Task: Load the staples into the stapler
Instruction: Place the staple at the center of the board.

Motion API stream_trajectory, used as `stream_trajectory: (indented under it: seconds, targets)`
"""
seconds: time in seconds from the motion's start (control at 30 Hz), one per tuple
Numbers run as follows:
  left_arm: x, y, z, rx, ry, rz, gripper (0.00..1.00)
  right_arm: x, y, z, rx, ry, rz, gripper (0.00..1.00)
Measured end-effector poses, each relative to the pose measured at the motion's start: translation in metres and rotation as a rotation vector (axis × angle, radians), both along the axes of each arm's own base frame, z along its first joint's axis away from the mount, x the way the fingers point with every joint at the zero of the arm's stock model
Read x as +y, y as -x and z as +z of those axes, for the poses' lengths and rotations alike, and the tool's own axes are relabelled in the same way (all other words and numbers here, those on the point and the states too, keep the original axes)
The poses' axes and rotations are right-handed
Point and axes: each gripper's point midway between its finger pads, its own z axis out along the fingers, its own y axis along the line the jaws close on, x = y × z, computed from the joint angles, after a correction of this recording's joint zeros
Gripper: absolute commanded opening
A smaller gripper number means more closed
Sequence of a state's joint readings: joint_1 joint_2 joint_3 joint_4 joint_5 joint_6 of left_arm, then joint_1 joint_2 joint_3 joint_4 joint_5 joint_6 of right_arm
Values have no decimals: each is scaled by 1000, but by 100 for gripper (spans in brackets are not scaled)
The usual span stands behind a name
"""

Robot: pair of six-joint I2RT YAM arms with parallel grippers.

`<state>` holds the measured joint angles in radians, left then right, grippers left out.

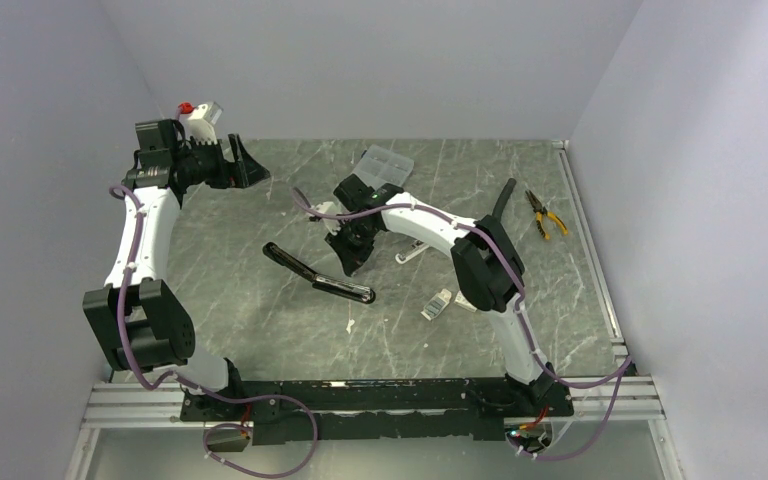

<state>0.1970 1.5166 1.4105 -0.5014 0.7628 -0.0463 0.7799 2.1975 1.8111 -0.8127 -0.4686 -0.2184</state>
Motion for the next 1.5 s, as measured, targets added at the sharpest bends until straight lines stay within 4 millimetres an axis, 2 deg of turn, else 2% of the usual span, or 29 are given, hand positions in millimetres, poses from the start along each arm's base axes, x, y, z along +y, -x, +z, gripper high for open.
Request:
stream_trajectory:
  seconds: [0.23,0.43,0.57,0.73,0.87,1.17,1.5]
  targets:
    - [0,-1,-2,6,1,0,93,-14,-16,-7,-98,73,-20,7]
    - [0,-1,-2,7,0,2,93,-48,-43,-19,-290,203,-56,7]
    - [2,-2,-3,8,-6,11,93,-70,-60,-35,-417,299,-75,7]
    - [4,-3,-4,9,-15,23,93,-77,-73,-34,-563,353,-88,8]
    - [4,-3,-4,9,-15,23,93,-76,-71,-34,-636,387,-75,11]
    - [4,-3,-4,9,-15,23,93,-68,-56,-37,-665,408,-45,30]
    - [4,-3,-4,10,-14,22,94,-60,-48,-34,-662,388,-46,38]
